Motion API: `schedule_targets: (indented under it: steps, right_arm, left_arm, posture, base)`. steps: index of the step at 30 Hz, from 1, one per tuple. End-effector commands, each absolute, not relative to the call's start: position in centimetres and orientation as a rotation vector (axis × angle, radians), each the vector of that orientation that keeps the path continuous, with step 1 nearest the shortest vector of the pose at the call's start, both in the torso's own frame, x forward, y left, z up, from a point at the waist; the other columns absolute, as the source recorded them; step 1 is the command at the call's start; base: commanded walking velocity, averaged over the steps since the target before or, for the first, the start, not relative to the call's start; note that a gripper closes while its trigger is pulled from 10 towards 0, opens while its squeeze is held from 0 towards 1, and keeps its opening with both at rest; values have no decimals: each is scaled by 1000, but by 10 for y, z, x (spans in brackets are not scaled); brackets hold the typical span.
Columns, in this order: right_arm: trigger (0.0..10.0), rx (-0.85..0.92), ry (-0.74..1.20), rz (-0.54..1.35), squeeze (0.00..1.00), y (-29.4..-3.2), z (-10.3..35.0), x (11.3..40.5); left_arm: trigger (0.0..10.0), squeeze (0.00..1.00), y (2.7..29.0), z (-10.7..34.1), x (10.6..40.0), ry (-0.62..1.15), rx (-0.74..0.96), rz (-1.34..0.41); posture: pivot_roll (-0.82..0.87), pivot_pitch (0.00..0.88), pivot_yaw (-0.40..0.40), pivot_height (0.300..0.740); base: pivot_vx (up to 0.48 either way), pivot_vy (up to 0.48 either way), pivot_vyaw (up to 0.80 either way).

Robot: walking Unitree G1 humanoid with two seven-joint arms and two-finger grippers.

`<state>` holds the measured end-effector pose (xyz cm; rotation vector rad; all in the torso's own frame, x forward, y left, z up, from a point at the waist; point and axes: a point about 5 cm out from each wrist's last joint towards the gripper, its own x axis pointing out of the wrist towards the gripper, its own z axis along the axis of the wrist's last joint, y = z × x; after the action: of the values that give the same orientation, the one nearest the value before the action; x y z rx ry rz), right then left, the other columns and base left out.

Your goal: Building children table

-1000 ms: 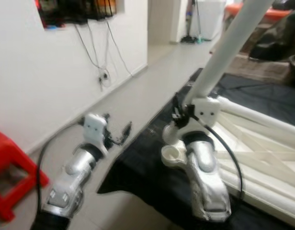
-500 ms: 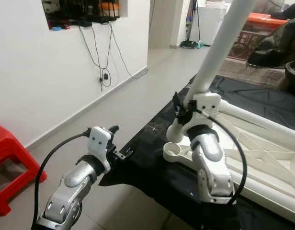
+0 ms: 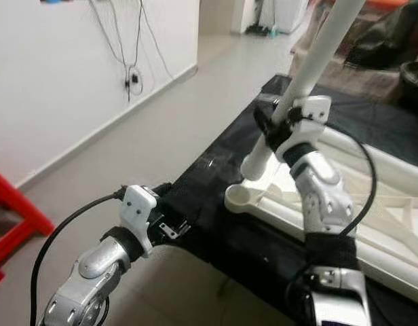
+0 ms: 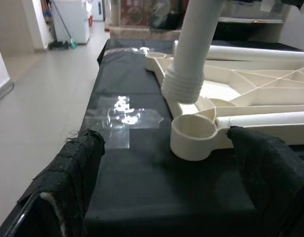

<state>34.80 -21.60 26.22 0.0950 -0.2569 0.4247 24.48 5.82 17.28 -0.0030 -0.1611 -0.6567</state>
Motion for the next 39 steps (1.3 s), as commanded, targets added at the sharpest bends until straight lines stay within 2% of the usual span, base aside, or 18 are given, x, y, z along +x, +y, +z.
schedule_targets:
  steps: [1,5,13,28,39]
  right_arm:
    - [10000,110,-245,496,0,-213,263,347]
    - [10000,94,-207,711,0,-207,266,343]
    - [10000,158,-213,862,0,-218,276,338]
    - [10000,82,-178,893,0,-235,277,339]
    - [10000,36,-139,928,0,-235,273,336]
  left_arm:
    - [10000,0,59,170,241,-134,-6,-669]
    - [10000,0,61,171,237,-110,-2,-673]
    - [10000,0,63,170,231,-85,-4,-675]
    - [10000,0,65,169,228,-57,6,-677]
    - [10000,0,64,167,228,-43,15,-683]
  posture:
    - [64,246,-72,740]
    - [66,267,-74,740]
    - [72,272,-74,740]
    - [84,260,-68,740]
    - [82,261,-57,740]
  base:
    - [0,0,0]
    - [0,0,0]
    - [0,0,0]
    - [0,0,0]
    - [0,0,-756]
